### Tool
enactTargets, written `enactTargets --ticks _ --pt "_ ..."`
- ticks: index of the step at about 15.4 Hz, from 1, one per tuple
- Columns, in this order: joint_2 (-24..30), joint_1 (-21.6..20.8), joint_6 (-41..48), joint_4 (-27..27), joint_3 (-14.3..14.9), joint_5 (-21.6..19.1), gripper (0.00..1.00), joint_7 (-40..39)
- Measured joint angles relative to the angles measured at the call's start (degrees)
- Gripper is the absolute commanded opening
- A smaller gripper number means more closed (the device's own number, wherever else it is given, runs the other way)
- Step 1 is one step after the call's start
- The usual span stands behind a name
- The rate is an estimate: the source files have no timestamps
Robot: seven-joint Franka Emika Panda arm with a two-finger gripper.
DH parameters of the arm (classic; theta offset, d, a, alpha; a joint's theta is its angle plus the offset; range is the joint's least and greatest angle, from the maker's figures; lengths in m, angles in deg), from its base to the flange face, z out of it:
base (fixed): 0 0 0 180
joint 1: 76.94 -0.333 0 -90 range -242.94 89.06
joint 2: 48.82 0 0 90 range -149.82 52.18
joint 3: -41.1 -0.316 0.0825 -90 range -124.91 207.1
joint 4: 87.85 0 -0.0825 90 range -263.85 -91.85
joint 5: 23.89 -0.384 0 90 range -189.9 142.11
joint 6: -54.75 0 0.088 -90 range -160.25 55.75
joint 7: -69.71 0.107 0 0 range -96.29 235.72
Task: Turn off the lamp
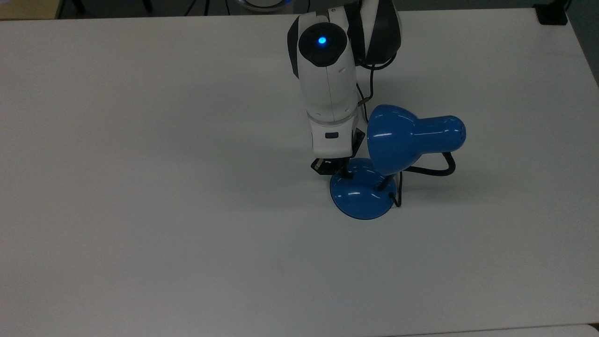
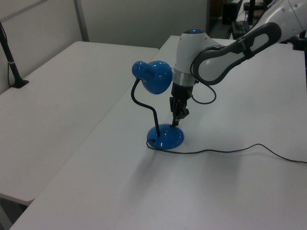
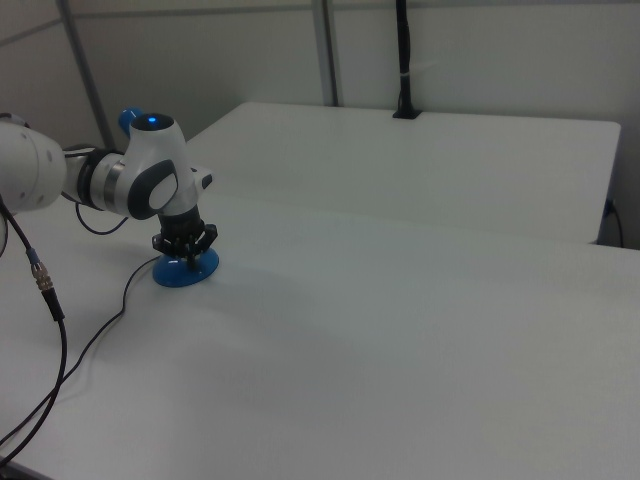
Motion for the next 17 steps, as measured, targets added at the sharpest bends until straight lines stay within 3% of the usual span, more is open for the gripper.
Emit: enactTargets --ticks 7,9,13,16,17 --pt "0.7 0.8 0.0 -0.8 -0.3 2.6 0.0 -0.1" --pt "3.7 3.2 0.6 -3.2 -1.4 2.6 0.0 0.1" --pt "12.4 10.1 11.0 -6.8 -1.9 2.6 0.09 3.8" --pt "18.4 15.9 20.0 -6.9 -1.9 3.7 0.45 12.0" --pt "20.2 17.3 22.6 -6.9 -1.9 6.1 0.89 16.1"
